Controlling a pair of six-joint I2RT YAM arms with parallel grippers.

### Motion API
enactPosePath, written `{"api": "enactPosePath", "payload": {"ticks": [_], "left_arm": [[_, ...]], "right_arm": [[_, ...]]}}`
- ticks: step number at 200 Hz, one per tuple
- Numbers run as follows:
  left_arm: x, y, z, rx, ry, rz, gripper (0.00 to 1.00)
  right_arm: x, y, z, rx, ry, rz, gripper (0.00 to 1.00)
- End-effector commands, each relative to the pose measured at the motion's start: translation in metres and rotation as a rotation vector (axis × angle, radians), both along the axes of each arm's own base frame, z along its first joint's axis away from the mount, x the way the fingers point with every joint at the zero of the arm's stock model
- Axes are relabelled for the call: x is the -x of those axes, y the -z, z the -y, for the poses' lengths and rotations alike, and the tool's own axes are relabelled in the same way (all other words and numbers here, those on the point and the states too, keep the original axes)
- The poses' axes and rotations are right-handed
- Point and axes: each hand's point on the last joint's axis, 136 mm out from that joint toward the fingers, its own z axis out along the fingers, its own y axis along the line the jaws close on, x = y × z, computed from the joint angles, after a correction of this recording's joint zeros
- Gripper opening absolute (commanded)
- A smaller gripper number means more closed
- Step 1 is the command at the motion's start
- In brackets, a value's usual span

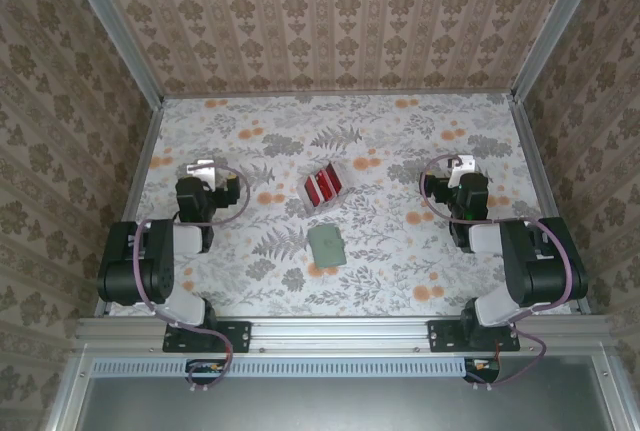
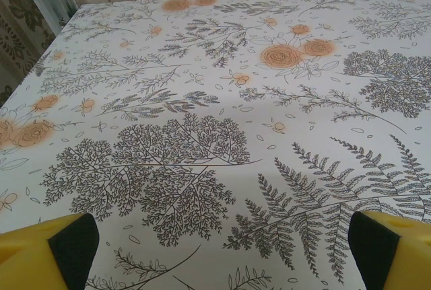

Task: Put the credit cards into the card holder
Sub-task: Pick up the card holder from the bottom-center of the table.

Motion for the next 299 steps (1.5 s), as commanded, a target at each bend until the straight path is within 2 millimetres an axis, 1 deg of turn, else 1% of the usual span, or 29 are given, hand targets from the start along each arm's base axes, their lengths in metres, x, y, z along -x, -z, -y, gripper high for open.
{"api": "enactPosePath", "payload": {"ticks": [1,180,188,197,201,203,204,210,214,217,218,224,242,250,257,267,273,286,299], "left_arm": [[-0.004,-0.006,0.0,-0.024,0.02,0.014,1.0],[-0.004,-0.006,0.0,-0.025,0.019,0.014,1.0],[-0.005,-0.008,0.0,-0.027,0.019,0.023,1.0],[-0.005,-0.012,0.002,-0.031,0.027,0.018,1.0],[-0.005,-0.013,0.004,-0.036,0.029,0.014,1.0],[-0.005,-0.017,0.004,-0.042,0.028,0.022,1.0],[-0.005,-0.016,0.004,-0.044,0.028,0.015,1.0],[-0.004,-0.02,0.007,-0.053,0.034,0.01,1.0],[-0.002,-0.022,0.008,-0.058,0.037,0.003,1.0],[-0.001,-0.023,0.009,-0.058,0.04,-0.009,1.0],[-0.002,-0.027,0.01,-0.057,0.04,-0.002,1.0],[0.002,-0.031,0.01,-0.044,0.034,-0.031,1.0],[0.011,-0.045,0.003,0.057,-0.056,-0.147,1.0],[0.018,-0.048,0.0,0.087,-0.092,-0.212,1.0],[0.022,-0.056,-0.003,0.112,-0.128,-0.239,1.0],[0.028,-0.06,-0.002,0.153,-0.141,-0.263,1.0],[0.031,-0.061,0.003,0.184,-0.127,-0.271,1.0],[0.04,-0.065,0.023,0.277,-0.047,-0.285,1.0],[0.049,-0.067,0.042,0.381,0.018,-0.308,1.0]], "right_arm": [[-0.005,-0.005,-0.004,0.001,-0.024,0.013,1.0],[-0.005,-0.005,-0.004,0.005,-0.024,0.013,1.0],[-0.005,-0.005,-0.004,0.006,-0.023,0.013,1.0],[-0.005,-0.009,-0.007,0.009,-0.04,0.021,1.0],[-0.005,-0.014,-0.011,0.018,-0.056,0.022,1.0],[-0.005,-0.016,-0.012,0.021,-0.059,0.023,1.0],[-0.005,-0.016,-0.012,0.024,-0.061,0.02,1.0],[-0.003,-0.026,-0.015,0.037,-0.067,0.009,1.0],[-0.001,-0.027,-0.016,0.038,-0.066,-0.009,1.0],[0.001,-0.037,-0.016,0.035,-0.063,0.0,1.0],[0.001,-0.039,-0.016,0.034,-0.063,0.001,1.0],[0.005,-0.046,-0.016,0.021,-0.055,-0.007,1.0],[0.014,-0.069,-0.015,-0.082,-0.013,-0.011,1.0],[0.016,-0.074,-0.017,-0.149,0.001,-0.042,1.0],[0.019,-0.074,-0.019,-0.205,0.019,-0.08,1.0],[0.02,-0.072,-0.028,-0.292,0.006,-0.147,1.0],[0.019,-0.073,-0.041,-0.331,-0.056,-0.176,1.0],[0.019,-0.071,-0.07,-0.437,-0.18,-0.261,1.0],[0.025,-0.061,-0.093,-0.523,-0.24,-0.4,1.0]]}}
